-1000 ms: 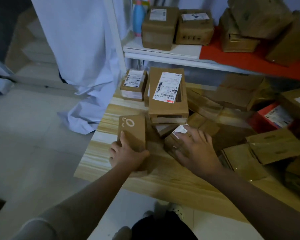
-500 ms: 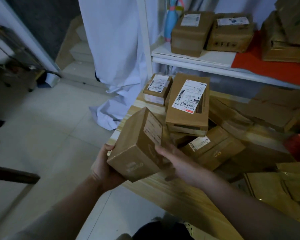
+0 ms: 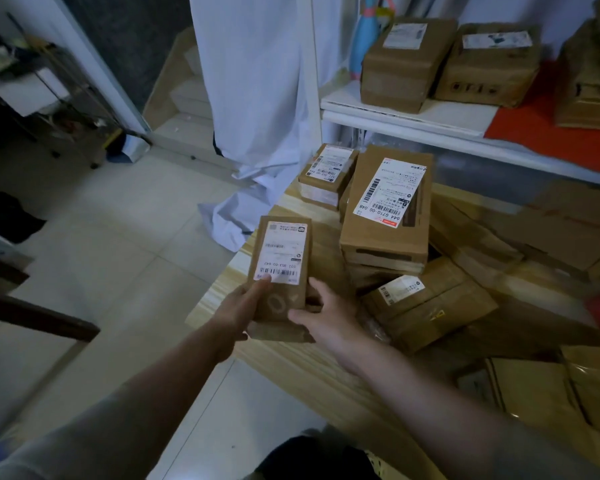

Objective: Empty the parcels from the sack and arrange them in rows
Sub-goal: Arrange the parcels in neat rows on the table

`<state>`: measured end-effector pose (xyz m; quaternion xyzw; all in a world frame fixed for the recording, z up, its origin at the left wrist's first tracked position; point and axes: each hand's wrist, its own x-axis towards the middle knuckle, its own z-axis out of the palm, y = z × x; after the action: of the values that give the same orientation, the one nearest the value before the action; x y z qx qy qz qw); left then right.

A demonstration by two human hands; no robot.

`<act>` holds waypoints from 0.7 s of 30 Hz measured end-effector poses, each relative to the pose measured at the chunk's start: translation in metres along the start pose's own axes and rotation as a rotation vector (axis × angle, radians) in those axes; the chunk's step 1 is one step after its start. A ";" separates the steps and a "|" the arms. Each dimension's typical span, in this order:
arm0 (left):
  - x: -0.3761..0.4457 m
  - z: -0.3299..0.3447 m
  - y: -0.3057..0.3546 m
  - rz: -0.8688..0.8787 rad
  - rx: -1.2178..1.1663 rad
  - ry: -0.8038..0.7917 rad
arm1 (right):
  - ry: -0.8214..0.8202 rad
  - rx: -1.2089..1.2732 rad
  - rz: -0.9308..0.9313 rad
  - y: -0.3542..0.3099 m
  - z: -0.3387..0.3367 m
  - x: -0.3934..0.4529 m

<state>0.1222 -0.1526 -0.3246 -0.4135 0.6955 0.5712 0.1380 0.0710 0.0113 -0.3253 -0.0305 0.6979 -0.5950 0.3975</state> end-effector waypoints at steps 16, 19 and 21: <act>0.097 -0.002 0.047 0.147 0.052 0.283 | 0.541 -0.393 -0.697 -0.014 -0.025 0.020; 0.116 -0.002 0.058 0.172 0.064 0.256 | 0.906 -0.551 -0.914 -0.031 -0.047 0.016; 0.126 -0.003 0.065 0.191 0.070 0.263 | 1.124 -0.578 -0.748 -0.043 -0.068 0.021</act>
<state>-0.0026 -0.2079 -0.3630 -0.4117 0.7631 0.4981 0.0052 -0.0020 0.0424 -0.3018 -0.0605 0.8684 -0.4088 -0.2741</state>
